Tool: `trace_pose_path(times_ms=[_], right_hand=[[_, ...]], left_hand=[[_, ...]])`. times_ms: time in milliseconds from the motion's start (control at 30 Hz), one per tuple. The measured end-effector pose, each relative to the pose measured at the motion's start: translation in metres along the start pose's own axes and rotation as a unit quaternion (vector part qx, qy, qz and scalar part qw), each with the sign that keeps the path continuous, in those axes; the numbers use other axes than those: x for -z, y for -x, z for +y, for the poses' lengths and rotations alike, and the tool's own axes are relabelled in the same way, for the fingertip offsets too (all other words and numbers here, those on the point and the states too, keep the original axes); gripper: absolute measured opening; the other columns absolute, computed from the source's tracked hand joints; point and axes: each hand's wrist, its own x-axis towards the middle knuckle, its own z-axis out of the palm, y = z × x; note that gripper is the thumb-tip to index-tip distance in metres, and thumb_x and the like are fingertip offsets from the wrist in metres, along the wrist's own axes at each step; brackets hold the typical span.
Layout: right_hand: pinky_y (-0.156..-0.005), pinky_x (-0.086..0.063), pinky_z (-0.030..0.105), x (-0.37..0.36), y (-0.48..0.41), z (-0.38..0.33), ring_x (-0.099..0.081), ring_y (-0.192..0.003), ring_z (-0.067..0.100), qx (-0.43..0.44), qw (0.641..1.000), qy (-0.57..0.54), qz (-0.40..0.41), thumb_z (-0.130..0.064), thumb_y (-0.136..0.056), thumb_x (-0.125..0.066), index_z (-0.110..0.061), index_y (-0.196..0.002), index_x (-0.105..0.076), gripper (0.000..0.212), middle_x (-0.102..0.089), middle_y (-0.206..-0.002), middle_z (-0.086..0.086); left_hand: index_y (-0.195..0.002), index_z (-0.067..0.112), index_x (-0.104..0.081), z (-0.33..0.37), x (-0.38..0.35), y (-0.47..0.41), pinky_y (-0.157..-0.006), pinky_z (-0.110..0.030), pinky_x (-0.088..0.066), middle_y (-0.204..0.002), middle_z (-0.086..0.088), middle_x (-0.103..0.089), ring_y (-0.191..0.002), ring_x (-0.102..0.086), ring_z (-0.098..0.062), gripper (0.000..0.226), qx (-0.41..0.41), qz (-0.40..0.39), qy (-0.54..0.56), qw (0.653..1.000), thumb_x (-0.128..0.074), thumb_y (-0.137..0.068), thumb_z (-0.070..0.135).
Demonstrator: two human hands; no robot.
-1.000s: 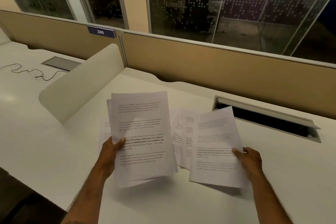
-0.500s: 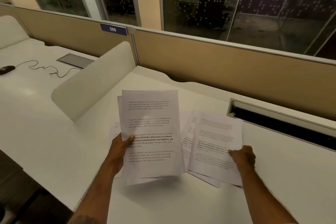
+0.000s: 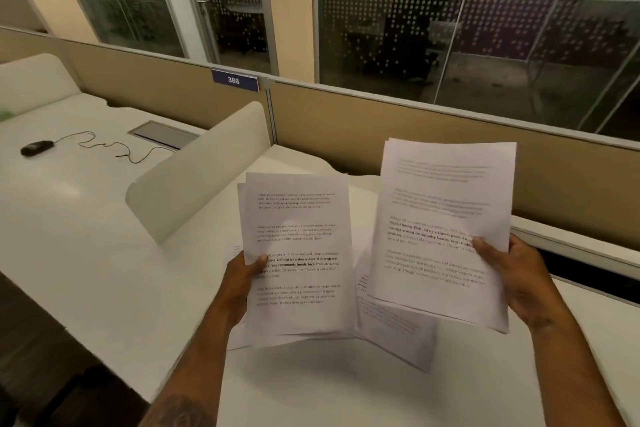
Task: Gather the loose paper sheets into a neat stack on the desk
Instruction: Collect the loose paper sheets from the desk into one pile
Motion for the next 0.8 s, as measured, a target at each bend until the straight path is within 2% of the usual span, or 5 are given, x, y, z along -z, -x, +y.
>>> trace_pose_path(times_ms=[200,367,467,600,800], right_hand=[[-0.065,-0.062,0.03,-0.092,0.024,0.014,-0.078,-0.084,0.025,-0.017,0.99,-0.054,-0.128,-0.02,-0.08,-0.078,-0.009,-0.108,-0.073,0.031,-0.081,-0.099,0.007],[-0.088,-0.06,0.052,-0.158,0.04,0.044,-0.074,-0.097,0.033,-0.043,0.987,-0.005,-0.157,-0.024,-0.089,-0.072,-0.011,-0.121,-0.065,0.035,-0.077,-0.109,0.01],[-0.081,-0.062,0.044,-0.181,0.048,0.056,-0.075,-0.092,0.028,-0.045,0.99,0.001,-0.133,-0.023,-0.089,-0.073,-0.019,-0.123,-0.056,0.039,-0.075,-0.107,0.008],[-0.072,-0.06,0.032,-0.202,0.054,0.064,-0.074,-0.088,0.021,-0.044,0.996,-0.014,-0.072,-0.019,-0.091,-0.07,-0.03,-0.125,-0.049,0.041,-0.072,-0.103,0.005],[-0.055,-0.055,0.017,-0.208,0.043,0.076,-0.073,-0.087,0.016,-0.036,0.997,0.021,-0.064,-0.022,-0.094,-0.066,-0.036,-0.12,-0.049,0.034,-0.07,-0.102,-0.001]], left_hand=[[-0.124,0.014,-0.065,0.009,-0.006,0.012,-0.074,-0.048,-0.064,-0.111,-0.016,-0.078,-0.097,-0.076,-0.037,0.036,-0.003,-0.031,0.028,0.999,-0.069,-0.089,0.021],[-0.118,0.012,-0.071,0.013,0.002,0.024,-0.09,-0.058,-0.058,-0.111,-0.02,-0.077,-0.102,-0.072,-0.044,0.024,-0.014,-0.031,-0.003,0.999,-0.065,-0.095,0.019],[-0.094,0.013,-0.075,0.016,0.008,0.031,-0.071,-0.043,-0.063,-0.094,-0.018,-0.078,-0.082,-0.075,-0.034,0.033,0.007,-0.008,-0.002,1.0,-0.064,-0.088,0.043],[-0.121,0.017,-0.073,0.009,0.017,0.031,-0.068,-0.043,-0.062,-0.095,-0.016,-0.079,-0.081,-0.076,-0.034,0.078,0.045,-0.077,0.096,0.991,-0.037,-0.09,0.078],[-0.131,0.014,-0.061,-0.007,0.01,0.028,-0.088,-0.061,-0.058,-0.122,-0.021,-0.073,-0.102,-0.074,-0.042,0.036,0.006,-0.036,-0.005,0.999,-0.066,-0.096,0.016]])
